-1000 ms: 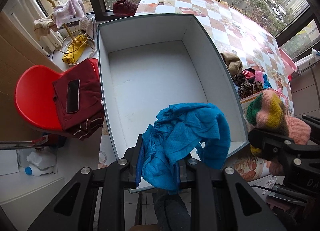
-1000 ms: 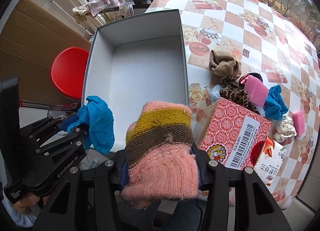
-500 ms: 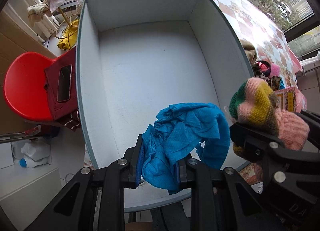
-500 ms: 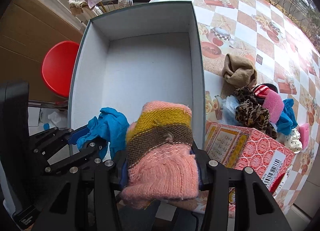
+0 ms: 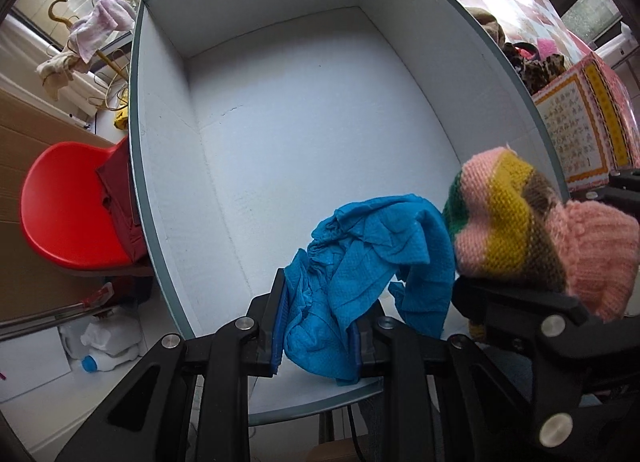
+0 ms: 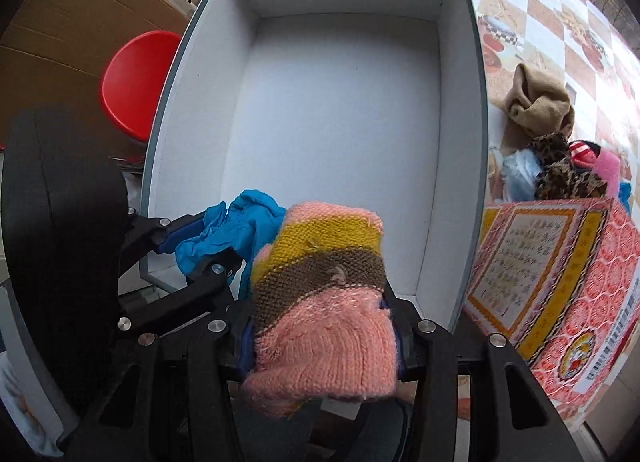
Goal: Organize soft objects
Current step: 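Carry the mitten in the right tool while the left tool carries the blue cloth over the white box, then open the right tool dropping the mitten while the left tool releases the blue cloth into the box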
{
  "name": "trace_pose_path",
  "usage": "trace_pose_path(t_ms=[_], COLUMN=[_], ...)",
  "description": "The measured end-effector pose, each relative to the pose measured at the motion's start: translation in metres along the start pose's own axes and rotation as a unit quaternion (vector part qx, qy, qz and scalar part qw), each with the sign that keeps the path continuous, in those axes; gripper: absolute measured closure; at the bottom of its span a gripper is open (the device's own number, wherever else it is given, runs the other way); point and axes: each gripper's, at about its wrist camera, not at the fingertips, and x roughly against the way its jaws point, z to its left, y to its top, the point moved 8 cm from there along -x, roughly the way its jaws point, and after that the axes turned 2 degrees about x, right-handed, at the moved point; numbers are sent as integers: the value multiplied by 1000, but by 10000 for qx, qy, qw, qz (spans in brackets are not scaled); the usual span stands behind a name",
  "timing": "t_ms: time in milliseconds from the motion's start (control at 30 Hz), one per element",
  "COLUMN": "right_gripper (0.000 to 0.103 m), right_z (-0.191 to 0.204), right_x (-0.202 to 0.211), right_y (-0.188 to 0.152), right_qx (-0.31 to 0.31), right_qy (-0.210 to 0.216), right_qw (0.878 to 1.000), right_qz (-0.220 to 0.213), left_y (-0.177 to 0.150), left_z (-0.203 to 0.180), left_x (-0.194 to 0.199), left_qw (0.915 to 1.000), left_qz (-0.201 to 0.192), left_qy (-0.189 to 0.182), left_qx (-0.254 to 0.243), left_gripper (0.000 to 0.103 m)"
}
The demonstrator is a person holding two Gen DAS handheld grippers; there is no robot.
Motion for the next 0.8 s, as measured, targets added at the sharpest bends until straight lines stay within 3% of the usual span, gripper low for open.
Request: trace_pose_path(t_ms=[100, 267, 500, 600, 733, 800], right_gripper=[52, 52, 52, 52, 49, 43], right_z=[2, -5, -16, -13, -14, -11], right_x=[0, 19, 34, 35, 41, 45], right_y=[-4, 4, 16, 21, 24, 30], right_qx=[-26, -67, -118, -157, -94, 1], right_qy=[77, -61, -85, -98, -79, -121], right_qw=[10000, 9995, 9986, 9985, 9982, 9979], right_qz=[19, -309, -500, -523, -582, -638], left_y=[-3, 2, 3, 6, 10, 13], left_z=[3, 9, 0, 0, 5, 7], left_x=[5, 17, 29, 31, 37, 42], left_qw=[9999, 9991, 9985, 9981, 9970, 9955], left_qz=[-19, -191, -386, -402, -466, -570], left_qy=[-117, -174, -213, -205, -215, -339], left_qx=[89, 341, 326, 431, 587, 672], left_gripper=[76, 76, 73, 62, 22, 20])
